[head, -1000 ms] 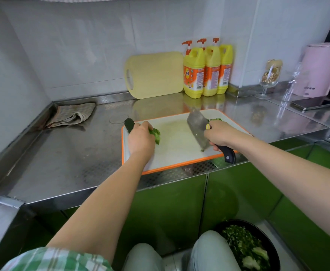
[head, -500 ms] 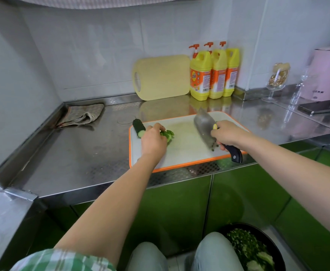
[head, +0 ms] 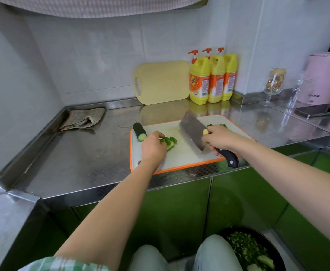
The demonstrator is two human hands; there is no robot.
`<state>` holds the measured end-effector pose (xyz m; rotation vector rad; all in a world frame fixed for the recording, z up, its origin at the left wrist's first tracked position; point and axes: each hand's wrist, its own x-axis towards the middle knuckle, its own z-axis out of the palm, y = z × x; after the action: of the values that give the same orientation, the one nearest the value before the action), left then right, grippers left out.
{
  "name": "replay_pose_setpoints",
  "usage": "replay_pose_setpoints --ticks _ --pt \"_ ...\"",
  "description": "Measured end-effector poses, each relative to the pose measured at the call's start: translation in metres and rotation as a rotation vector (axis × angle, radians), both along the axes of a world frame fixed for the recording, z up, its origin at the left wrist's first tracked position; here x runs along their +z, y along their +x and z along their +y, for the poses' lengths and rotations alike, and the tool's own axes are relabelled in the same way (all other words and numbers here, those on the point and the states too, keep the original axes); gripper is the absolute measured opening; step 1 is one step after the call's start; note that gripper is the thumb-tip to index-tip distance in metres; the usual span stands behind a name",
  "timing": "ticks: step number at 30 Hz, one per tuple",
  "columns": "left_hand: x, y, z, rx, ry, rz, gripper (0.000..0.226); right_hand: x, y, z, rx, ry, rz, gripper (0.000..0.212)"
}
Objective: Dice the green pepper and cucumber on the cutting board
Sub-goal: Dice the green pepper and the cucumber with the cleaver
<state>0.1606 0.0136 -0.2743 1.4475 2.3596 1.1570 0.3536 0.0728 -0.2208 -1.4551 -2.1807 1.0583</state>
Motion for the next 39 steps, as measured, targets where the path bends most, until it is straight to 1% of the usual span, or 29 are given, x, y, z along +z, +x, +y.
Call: replay_pose_setpoints --ticks 3,6,8,11,13,16,18,20,23,25,27,30,32,35,39 --pt "0.0 -0.001 -0.002 0.008 -0.001 -0.015 0.029 -0.003 -0.007 -0.002 0.028 -0.03 -0.06 0.009" --pt "0.0 -0.004 -0.005 0.004 -0.017 -0.015 0.028 -0.008 -0.006 0.005 -0.067 0.062 -0.131 0.008" --pt "0.002 -0.006 -0.007 -0.005 -0.034 -0.014 0.022 -0.009 -0.005 0.005 -0.076 0.063 -0.091 0.011" --pt "0.005 -0.009 -0.007 0.005 -0.058 -0.062 0.016 -0.007 -0.009 0.0 -0.014 0.029 -0.015 0.013" --pt "0.007 -0.009 -0.006 0.042 -0.028 -0.144 0.02 -0.006 -0.013 -0.004 0.014 0.013 -0.013 0.013" --pt "0.01 -0.004 -0.004 0.111 0.055 -0.256 0.019 -0.004 -0.02 -0.01 0.032 0.004 0.006 0.014" --pt "0.01 -0.001 -0.004 0.105 0.033 -0.281 0.021 -0.004 -0.024 -0.013 0.043 0.001 0.007 0.014" --pt "0.007 0.0 -0.005 0.083 -0.011 -0.314 0.016 -0.005 -0.026 -0.015 0.053 -0.005 -0.01 0.012" --pt "0.005 -0.002 -0.005 0.079 -0.023 -0.348 0.01 -0.008 -0.027 -0.018 0.063 0.017 -0.025 0.015" --pt "0.007 -0.004 -0.005 0.082 -0.013 -0.315 0.01 -0.008 -0.026 -0.019 0.076 0.07 -0.014 0.018" --pt "0.01 -0.009 -0.003 0.07 -0.005 -0.283 0.013 -0.003 -0.025 -0.021 0.096 0.134 0.006 0.015" --pt "0.014 -0.012 -0.002 0.024 -0.042 -0.251 0.017 0.006 -0.023 -0.023 0.119 0.158 0.036 0.012" --pt "0.014 -0.013 -0.004 0.019 -0.049 -0.216 0.018 0.009 -0.023 -0.027 0.141 0.161 0.0 0.015" --pt "0.013 -0.012 -0.01 0.031 -0.05 -0.16 0.013 0.009 -0.026 -0.031 0.158 0.194 -0.058 0.023" --pt "0.008 -0.009 -0.016 0.025 -0.063 -0.093 0.011 0.011 -0.028 -0.033 0.169 0.245 -0.102 0.021"
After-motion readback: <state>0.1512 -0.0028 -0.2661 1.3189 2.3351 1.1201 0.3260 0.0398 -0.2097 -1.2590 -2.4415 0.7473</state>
